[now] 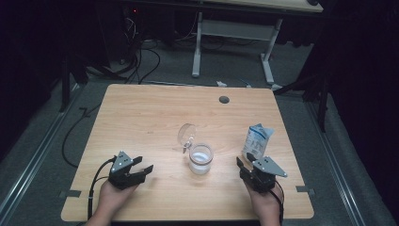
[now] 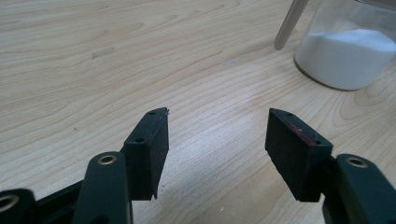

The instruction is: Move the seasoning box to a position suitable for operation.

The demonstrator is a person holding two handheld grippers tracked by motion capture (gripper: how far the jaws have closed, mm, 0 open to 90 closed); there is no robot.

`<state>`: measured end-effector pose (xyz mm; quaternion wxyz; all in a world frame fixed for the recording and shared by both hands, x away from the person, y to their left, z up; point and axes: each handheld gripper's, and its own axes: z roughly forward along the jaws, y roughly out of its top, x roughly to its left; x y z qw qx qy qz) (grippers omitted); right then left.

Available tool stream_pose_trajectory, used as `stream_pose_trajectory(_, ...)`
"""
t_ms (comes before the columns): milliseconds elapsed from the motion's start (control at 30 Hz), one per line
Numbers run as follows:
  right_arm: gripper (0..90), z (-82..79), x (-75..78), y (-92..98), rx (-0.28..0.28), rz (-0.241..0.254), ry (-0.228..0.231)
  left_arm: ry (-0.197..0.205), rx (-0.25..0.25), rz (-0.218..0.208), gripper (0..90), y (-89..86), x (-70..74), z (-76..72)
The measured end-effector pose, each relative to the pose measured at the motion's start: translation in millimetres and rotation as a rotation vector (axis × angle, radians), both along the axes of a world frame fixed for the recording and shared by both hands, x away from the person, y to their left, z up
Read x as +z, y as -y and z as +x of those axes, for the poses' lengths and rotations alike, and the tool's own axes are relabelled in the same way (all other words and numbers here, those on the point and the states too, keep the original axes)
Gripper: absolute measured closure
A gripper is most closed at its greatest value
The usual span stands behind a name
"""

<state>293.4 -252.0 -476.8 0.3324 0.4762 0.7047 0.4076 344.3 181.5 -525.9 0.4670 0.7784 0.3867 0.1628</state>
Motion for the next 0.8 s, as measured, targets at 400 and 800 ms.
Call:
stream_pose_trajectory(400, 59.2, 16.3, -14.5, -20.6, 0.041, -0.016, -0.023, -0.012, 0.038, -0.008, 42.0, -8.2, -2.6, -7.4)
stream_pose_trajectory(800, 59.4, 27.4, -31.6, -40.4, 0.104, -0.061, -0.081, 0.011, 0.066, -0.012, 42.6, -3.3, 5.1, -9.3)
